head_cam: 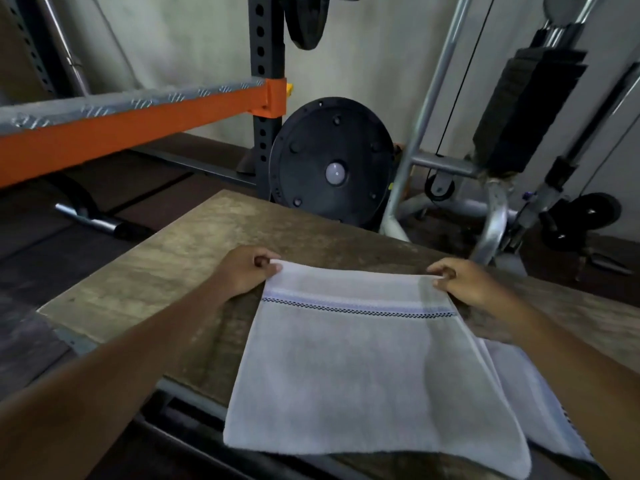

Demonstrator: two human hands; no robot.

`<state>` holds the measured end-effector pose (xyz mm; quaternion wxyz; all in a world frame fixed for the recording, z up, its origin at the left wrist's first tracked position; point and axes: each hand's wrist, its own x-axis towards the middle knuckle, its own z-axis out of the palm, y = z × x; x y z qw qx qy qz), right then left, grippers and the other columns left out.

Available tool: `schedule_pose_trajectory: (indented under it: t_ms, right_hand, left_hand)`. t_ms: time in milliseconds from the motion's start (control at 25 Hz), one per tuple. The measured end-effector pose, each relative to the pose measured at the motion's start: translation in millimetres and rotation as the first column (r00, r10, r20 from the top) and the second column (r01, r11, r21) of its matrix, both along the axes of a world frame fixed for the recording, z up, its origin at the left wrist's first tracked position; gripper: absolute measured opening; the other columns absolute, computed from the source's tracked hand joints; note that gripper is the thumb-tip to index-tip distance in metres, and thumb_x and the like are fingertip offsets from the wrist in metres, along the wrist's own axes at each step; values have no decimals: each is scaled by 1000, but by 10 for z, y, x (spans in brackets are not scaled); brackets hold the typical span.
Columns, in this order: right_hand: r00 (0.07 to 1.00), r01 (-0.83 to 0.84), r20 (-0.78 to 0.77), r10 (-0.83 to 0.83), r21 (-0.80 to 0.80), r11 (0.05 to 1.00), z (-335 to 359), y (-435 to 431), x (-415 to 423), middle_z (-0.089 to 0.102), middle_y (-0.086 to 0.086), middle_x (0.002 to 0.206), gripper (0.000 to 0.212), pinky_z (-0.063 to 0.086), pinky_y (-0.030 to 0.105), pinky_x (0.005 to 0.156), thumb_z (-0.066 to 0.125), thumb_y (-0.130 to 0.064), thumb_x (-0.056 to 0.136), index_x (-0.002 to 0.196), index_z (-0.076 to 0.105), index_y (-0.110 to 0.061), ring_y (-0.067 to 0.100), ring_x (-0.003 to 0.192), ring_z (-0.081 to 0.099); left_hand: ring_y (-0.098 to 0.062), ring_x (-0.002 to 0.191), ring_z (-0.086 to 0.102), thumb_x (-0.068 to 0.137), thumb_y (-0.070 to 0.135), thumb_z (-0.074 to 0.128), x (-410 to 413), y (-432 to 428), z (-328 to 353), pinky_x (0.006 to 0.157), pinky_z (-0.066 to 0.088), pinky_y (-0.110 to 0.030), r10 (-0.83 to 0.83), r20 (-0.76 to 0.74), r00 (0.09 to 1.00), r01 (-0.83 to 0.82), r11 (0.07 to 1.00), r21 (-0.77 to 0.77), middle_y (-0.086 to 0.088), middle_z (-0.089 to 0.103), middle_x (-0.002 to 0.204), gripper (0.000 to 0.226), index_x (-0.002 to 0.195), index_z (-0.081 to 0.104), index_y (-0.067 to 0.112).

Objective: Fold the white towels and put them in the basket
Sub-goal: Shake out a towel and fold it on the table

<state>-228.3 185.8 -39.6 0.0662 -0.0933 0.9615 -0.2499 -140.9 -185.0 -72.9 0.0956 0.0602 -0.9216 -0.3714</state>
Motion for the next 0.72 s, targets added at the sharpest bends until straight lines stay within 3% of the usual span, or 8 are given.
schedule_pose_trajectory:
  t_ms: [80, 120, 200, 240, 320, 440, 600, 720]
  right_hand:
    - [996, -94, 4, 94, 112, 989, -3, 15, -31, 61, -1, 97, 33, 38, 23, 83, 61, -10, 89, 121, 63, -14, 19, 97, 57]
    - [992, -127, 2, 128, 152, 980, 26, -2, -29, 62, 1, 103, 31, 37, 23, 84, 61, -9, 89, 120, 64, -13, 21, 102, 58]
    - [988, -145, -19, 153, 218, 965, 57, -17, -37, 63, -5, 93, 13, 39, 23, 79, 63, -9, 87, 93, 70, -18, 21, 98, 60]
    - [987, -146, -25, 157, 254, 956, 80, -20, -35, 61, -9, 84, 16, 39, 25, 76, 65, -10, 86, 78, 64, -24, 19, 91, 60]
    - [987, -146, -24, 159, 282, 948, 136, -25, -1, 58, -9, 78, 26, 43, 28, 73, 66, -12, 84, 67, 54, -28, 17, 86, 59]
    - [994, -99, -21, 104, 170, 980, 393, 34, 171, 62, -4, 77, 22, 46, 28, 68, 65, -9, 85, 72, 55, -22, 16, 77, 62]
    - [994, -105, 28, 103, 79, 991, 1173, 205, 572, 67, 6, 71, 10, 47, 25, 61, 57, -6, 91, 86, 61, -14, 14, 64, 61]
    - [991, -113, -71, 117, 66, 991, 1990, 304, 1011, 67, 6, 77, 15, 46, 21, 60, 53, -4, 93, 89, 64, -15, 15, 69, 62]
  left_hand:
    - [-9, 81, 58, 87, 25, 67, -12, -31, 66, 64, 36, -6, -85, 42, 995, 89, 991, -101, 3, 66, 86, 20, 103, 72, 15]
    - [-9, 78, 57, 87, 25, 67, -8, -37, 111, 62, 36, -9, -118, 66, 991, 127, 979, -161, 5, 64, 82, 17, 100, 72, 14]
    - [-12, 77, 56, 87, 25, 66, -9, -19, 180, 62, 36, -17, -160, 127, 979, 188, 950, -250, 8, 59, 76, 14, 90, 70, 12]
    - [-14, 77, 55, 87, 24, 65, -14, 10, 227, 61, 36, -20, -173, 168, 970, 217, 931, -293, 9, 56, 74, 13, 87, 68, 11]
    - [-16, 75, 52, 90, 20, 61, 3, 99, 346, 57, 34, -17, -200, 278, 940, 294, 887, -356, 10, 51, 70, 15, 86, 65, 7]
    - [-14, 71, 50, 89, 16, 60, 146, 151, 604, 56, 34, -17, -204, 312, 928, 300, 906, -300, 5, 54, 72, 9, 84, 60, 9]
    - [-7, 65, 56, 83, 12, 71, 503, 99, 1215, 63, 43, -19, -286, 277, 917, 291, 956, 25, 2, 63, 73, 8, 80, 64, 9]
    - [4, 66, 62, 79, 13, 75, 816, 146, 2011, 66, 48, -13, -326, 161, 932, 343, 935, -88, 8, 69, 79, 11, 88, 72, 15]
